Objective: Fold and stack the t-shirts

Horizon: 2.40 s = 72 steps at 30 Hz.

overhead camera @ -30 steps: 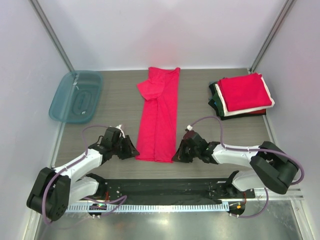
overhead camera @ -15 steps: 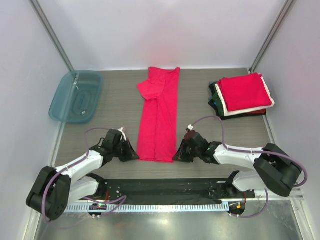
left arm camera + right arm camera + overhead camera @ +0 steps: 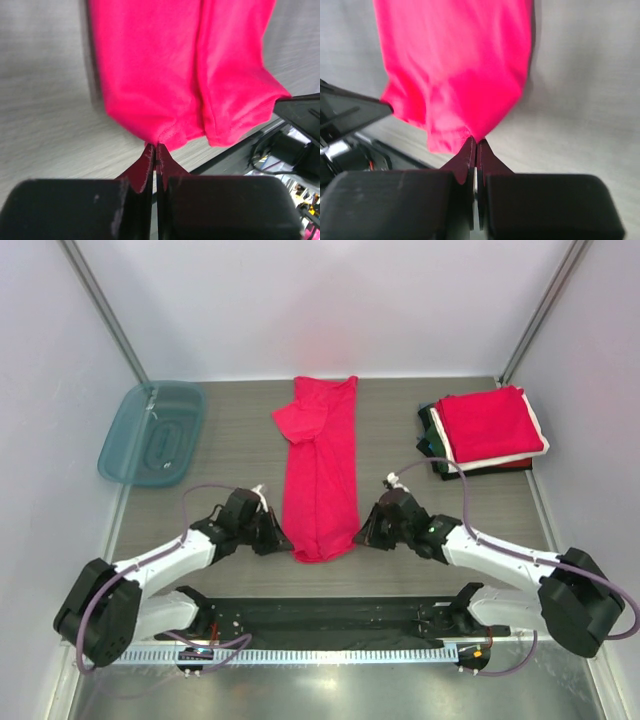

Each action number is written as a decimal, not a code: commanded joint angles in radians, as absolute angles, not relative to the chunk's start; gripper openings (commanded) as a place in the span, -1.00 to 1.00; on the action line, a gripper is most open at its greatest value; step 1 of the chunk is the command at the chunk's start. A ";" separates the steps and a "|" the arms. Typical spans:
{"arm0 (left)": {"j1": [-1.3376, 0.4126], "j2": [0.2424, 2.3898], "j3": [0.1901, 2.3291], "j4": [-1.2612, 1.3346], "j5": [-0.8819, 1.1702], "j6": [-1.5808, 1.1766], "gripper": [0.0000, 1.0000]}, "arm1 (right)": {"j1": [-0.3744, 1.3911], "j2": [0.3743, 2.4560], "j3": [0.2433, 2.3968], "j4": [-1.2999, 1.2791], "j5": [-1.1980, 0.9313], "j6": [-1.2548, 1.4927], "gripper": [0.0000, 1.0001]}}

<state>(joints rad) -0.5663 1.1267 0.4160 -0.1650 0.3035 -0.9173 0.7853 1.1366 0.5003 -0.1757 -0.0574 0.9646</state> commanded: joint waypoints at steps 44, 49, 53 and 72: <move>-0.206 1.879 1.355 -0.048 0.302 -0.802 0.88 | 0.308 1.978 1.602 -0.331 -0.222 0.609 0.27; -0.238 1.729 1.128 -0.043 0.301 -0.789 0.77 | 0.314 1.787 1.232 -0.146 -0.328 0.635 0.10; -0.278 1.645 0.985 -0.029 0.285 -0.775 0.77 | 0.334 1.704 1.071 -0.118 -0.382 0.623 0.21; -0.296 1.667 0.812 0.106 0.406 -0.868 0.13 | 0.339 1.795 0.940 0.052 -0.486 0.724 -0.10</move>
